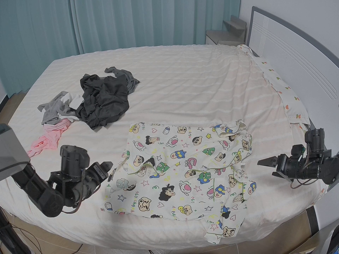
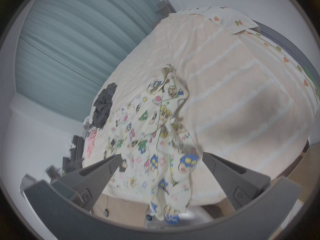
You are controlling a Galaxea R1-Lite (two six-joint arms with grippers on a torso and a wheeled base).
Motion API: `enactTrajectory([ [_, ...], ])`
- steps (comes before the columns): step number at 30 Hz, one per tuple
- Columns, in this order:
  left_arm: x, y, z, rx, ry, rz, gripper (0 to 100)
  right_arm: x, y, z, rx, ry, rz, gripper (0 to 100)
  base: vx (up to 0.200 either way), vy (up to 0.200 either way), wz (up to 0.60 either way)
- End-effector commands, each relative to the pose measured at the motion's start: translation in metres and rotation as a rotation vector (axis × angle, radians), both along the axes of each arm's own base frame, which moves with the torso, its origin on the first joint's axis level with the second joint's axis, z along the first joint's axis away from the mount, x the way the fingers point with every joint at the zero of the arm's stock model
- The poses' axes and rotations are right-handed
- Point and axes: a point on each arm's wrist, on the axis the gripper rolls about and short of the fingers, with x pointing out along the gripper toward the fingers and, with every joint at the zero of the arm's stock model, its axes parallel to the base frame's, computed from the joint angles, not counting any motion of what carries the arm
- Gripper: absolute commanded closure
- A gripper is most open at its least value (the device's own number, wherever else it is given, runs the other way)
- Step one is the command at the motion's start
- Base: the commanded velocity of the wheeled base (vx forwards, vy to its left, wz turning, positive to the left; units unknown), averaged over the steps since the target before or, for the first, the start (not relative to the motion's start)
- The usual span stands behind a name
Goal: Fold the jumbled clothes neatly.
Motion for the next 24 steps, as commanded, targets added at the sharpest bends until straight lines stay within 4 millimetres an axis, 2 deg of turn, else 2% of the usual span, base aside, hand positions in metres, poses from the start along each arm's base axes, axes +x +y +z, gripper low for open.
enactTrajectory([
  [1,-0.054,0.05,0.004,-0.176,0.038,-0.02,0,0.066,0.029,-0.047,-0.07,0.067,-0.083,0,0.0,0.0,0.0],
  [2,-0.063,0.059,0.002,-0.229,0.053,-0.025,0,0.078,0.041,-0.051,-0.093,0.051,-0.104,0,0.0,0.0,0.0],
  [6,-0.077,0.071,-0.001,-0.291,0.06,-0.02,0,0.101,0.062,-0.053,-0.127,0.002,-0.146,0,0.0,0.0,0.0],
  [10,-0.082,0.073,-0.002,-0.296,0.053,-0.015,0,0.117,0.085,-0.06,-0.154,-0.03,-0.141,0,0.0,0.0,0.0],
  [12,-0.082,0.073,-0.002,-0.295,0.051,-0.014,0,0.118,0.089,-0.062,-0.16,-0.031,-0.135,0,0.0,0.0,0.0],
  [14,-0.082,0.073,-0.003,-0.298,0.057,-0.013,0,0.12,0.104,-0.07,-0.171,-0.032,-0.115,0,0.0,0.0,0.0],
  [21,-0.082,0.073,-0.004,-0.314,0.067,-0.002,0,0.123,0.117,-0.078,-0.171,-0.031,-0.091,0,0.0,0.0,0.0],
  [24,-0.082,0.073,-0.004,-0.314,0.067,-0.002,0,0.122,0.121,-0.075,-0.165,-0.041,-0.086,0,0.0,0.0,0.0],
])
